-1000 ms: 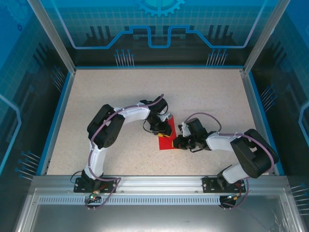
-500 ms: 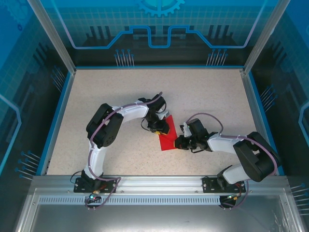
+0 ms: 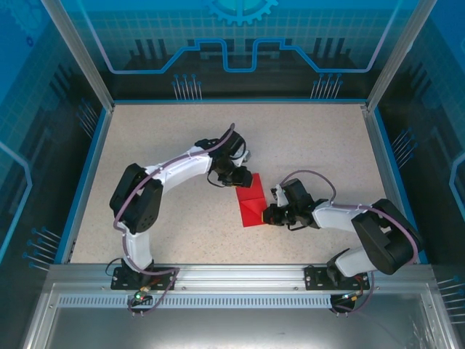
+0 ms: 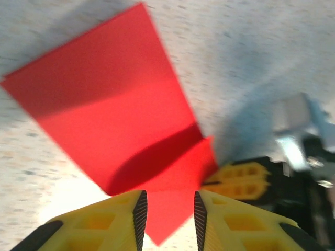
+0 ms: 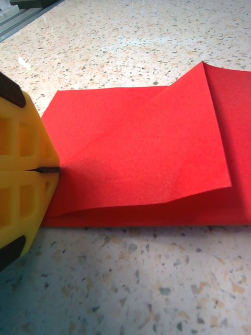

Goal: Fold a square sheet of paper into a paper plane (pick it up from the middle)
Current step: Fold the triangle a second time at the center of the table.

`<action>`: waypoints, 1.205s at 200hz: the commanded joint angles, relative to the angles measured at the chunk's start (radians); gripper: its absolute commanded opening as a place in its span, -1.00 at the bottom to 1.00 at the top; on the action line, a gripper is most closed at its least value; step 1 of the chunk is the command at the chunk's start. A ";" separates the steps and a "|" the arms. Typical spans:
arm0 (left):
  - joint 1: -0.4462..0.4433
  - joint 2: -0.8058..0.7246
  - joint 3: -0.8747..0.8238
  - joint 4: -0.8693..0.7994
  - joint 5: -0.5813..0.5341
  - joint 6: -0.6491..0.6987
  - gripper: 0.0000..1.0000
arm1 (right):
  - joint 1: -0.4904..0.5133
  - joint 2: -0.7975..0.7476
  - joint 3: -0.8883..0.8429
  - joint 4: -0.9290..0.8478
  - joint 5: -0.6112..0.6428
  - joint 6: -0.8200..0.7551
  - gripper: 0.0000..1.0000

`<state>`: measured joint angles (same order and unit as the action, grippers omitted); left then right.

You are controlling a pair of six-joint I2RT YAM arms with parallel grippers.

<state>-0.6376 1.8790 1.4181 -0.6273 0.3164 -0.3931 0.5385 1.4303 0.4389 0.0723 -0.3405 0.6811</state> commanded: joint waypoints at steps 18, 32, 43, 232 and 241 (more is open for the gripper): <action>-0.076 0.012 -0.119 0.154 0.148 -0.170 -0.42 | 0.021 0.004 -0.046 -0.161 0.043 0.000 -0.98; -0.094 0.020 -0.143 0.203 0.159 -0.206 -0.45 | 0.021 0.002 -0.045 -0.161 0.043 -0.002 -0.98; -0.103 0.025 -0.160 0.238 0.167 -0.224 -0.45 | 0.022 0.000 -0.045 -0.162 0.043 -0.002 -0.99; -0.030 0.147 -0.293 0.345 0.059 -0.230 -0.51 | 0.021 -0.010 -0.045 -0.195 0.063 -0.003 -1.00; -0.018 0.146 -0.295 0.345 0.050 -0.230 -0.52 | 0.021 -0.008 -0.046 -0.197 0.065 -0.003 -1.00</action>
<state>-0.7124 1.9835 1.1557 -0.2382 0.4938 -0.6479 0.5438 1.4071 0.4374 0.0303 -0.3286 0.6807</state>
